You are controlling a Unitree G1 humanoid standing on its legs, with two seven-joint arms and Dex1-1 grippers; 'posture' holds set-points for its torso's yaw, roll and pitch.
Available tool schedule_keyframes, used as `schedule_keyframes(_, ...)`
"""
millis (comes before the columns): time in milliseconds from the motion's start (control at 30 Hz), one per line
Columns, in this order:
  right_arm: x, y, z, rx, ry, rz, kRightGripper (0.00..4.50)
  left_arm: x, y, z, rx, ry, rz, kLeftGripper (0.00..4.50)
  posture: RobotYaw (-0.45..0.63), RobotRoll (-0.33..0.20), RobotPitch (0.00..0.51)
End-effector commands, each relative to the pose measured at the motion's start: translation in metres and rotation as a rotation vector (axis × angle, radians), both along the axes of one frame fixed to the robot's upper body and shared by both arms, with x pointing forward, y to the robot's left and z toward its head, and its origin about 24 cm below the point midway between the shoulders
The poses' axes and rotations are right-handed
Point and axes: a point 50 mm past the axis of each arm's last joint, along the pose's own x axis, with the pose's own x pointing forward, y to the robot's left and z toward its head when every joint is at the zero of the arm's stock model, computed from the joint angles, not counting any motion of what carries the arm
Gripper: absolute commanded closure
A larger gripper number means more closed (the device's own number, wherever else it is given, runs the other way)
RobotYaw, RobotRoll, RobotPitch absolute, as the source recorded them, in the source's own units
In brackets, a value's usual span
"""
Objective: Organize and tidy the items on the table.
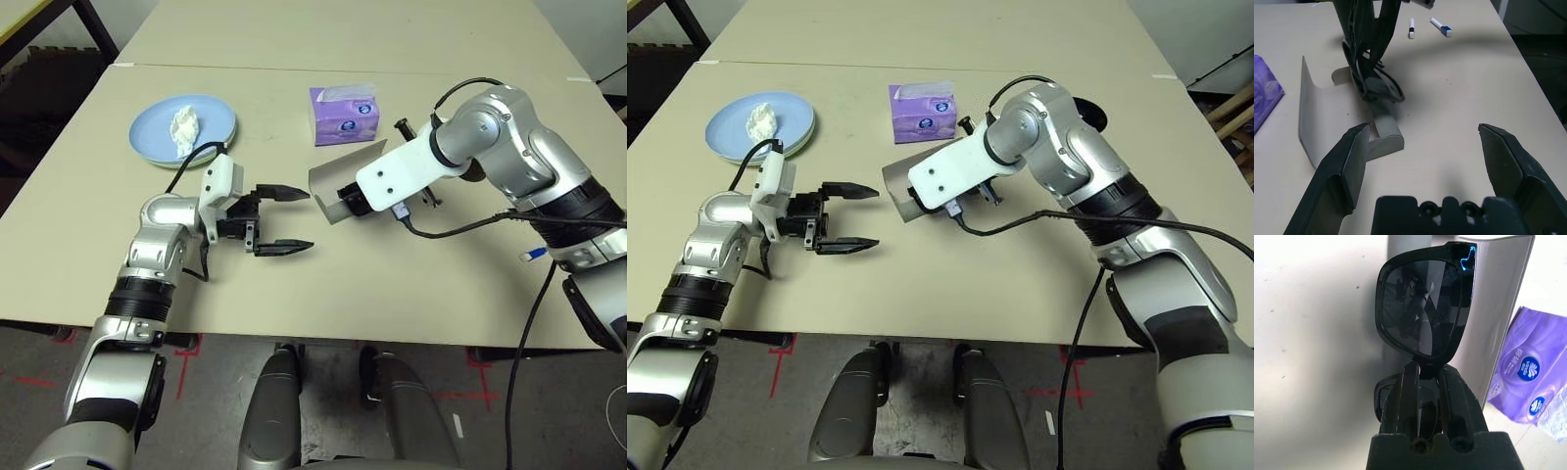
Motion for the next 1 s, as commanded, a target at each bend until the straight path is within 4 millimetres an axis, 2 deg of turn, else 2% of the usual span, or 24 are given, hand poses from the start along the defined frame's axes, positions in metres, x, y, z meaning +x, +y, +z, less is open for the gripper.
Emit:
schedule_keyframes(33,0.004,0.007,0.002,-0.011,-0.022,0.018,4.04,-0.004,0.001,0.000,-0.005,0.008,0.009,0.00,0.22,0.000,0.218)
schedule_keyframes(533,0.017,0.020,0.001,-0.007,-0.069,0.040,4.04,-0.007,0.001,0.000,-0.019,0.000,0.065,0.00,0.24,0.000,0.221)
schedule_keyframes(1000,0.020,0.025,-0.006,-0.004,-0.065,0.046,4.04,-0.010,0.002,-0.001,-0.018,0.002,0.078,0.00,0.25,0.000,0.224)
